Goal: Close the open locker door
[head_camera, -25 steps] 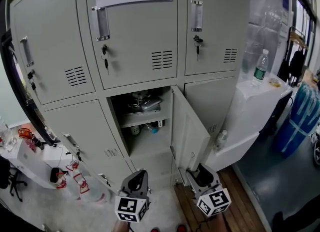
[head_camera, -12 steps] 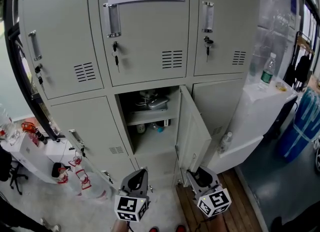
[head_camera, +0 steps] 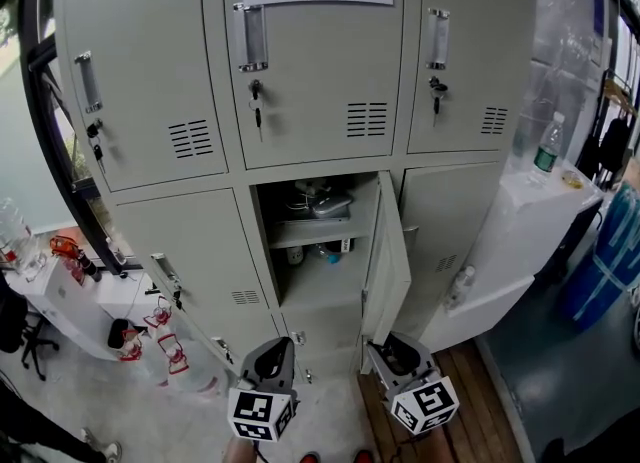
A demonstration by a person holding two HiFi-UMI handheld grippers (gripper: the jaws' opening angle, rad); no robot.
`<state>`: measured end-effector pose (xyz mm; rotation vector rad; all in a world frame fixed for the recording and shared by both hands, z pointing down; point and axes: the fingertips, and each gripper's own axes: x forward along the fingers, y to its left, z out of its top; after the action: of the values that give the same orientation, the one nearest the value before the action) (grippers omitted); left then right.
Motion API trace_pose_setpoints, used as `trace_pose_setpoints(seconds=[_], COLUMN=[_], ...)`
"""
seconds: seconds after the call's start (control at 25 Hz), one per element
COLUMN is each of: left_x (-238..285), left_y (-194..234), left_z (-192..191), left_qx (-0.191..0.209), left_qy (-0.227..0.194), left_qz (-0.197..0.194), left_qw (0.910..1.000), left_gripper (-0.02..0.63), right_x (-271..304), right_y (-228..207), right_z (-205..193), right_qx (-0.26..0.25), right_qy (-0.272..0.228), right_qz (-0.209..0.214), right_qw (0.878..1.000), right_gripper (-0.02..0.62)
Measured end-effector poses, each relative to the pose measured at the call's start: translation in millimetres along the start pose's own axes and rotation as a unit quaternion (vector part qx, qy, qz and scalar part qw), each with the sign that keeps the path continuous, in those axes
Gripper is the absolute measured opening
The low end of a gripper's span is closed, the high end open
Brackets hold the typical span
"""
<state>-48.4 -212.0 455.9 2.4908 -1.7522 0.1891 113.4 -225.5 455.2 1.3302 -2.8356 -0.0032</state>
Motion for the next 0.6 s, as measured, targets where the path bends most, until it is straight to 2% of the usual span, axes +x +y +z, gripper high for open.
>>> trace_pose_setpoints(seconds=[0.16,0.32,0.6], left_x=[-5.9,-9.1,-15.7], left_y=[8.6,23.1,45.8], left_z=[-1.9,-1.4,-2.5], left_qx=[-0.006,-0.003,-0.006], left_qy=[0.007,-0.007,-0.008], left_qz=[-0.001,0.008,0.006], left_qw=[1.0000,0.9999,0.9999], left_gripper=[0.021,0.021,0.021], right_x=[8.7,19.6,40.2], right_y=[9.1,18.5,34.1], right_z=[0.1,0.6,1.3], right_qx=[-0.004,-0.007,-0.011], right_qy=[0.006,0.010,0.014], right_qz=[0.002,0.006,0.005], right_qw=[1.000,1.000,1.000], right_gripper=[0.149,0.150,0.147])
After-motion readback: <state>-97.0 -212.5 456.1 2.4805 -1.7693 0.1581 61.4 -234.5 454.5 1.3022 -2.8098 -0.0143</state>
